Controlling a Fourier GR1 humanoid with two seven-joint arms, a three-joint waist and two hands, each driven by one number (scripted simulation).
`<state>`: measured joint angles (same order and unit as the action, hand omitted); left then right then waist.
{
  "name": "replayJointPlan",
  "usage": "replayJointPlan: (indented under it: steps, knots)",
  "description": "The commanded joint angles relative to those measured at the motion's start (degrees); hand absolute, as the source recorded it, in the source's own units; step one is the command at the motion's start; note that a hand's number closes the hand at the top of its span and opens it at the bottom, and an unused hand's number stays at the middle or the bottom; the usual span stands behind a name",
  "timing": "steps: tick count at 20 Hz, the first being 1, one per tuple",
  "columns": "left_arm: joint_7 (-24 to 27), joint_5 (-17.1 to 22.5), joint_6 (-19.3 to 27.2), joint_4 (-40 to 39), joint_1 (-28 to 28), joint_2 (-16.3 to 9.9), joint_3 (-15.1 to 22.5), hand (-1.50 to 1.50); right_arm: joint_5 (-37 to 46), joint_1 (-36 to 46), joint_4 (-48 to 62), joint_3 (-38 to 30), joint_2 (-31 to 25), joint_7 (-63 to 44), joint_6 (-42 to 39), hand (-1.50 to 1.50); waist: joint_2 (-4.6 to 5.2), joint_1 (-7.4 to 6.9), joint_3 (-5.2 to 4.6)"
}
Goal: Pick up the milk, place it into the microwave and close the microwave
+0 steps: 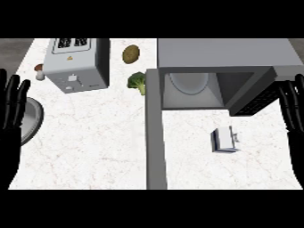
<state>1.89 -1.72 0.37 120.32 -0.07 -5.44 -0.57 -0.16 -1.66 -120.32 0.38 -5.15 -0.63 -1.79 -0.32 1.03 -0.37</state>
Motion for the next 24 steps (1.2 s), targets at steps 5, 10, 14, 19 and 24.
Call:
replayJointPlan:
  steps: [5,10,14,19,24]
  knots:
    - [-0.9,7.9,-4.9,-5.0,-1.1,-2.2,-4.7,-1.50,9.5,-9.2,-9.5,2.8,3.7,-1.1,6.5,-1.50,0.22,-0.65,0.34]
    - [-5.9,15.3,-2.2,-3.3,3.4,4.8,-2.7,-1.50,9.8,-14.5,-8.2,8.8,5.1,-3.6,7.9,-1.50,0.14,-1.01,0.35]
    - [-0.4,17.4,-5.9,-2.8,11.1,4.7,-2.4,-1.50,9.0,-23.1,-6.4,12.2,5.1,4.2,9.8,-1.50,0.16,-0.91,0.37]
    - [0.9,15.3,-3.2,-1.1,14.5,5.4,2.2,-1.50,9.5,-23.9,-0.5,13.3,5.1,9.9,11.1,-1.50,0.23,-0.91,0.38]
    - [5.7,17.8,-9.9,3.0,25.7,5.1,0.8,-1.50,7.9,-22.7,2.2,11.7,5.1,9.5,13.2,-1.50,0.21,-1.29,0.37]
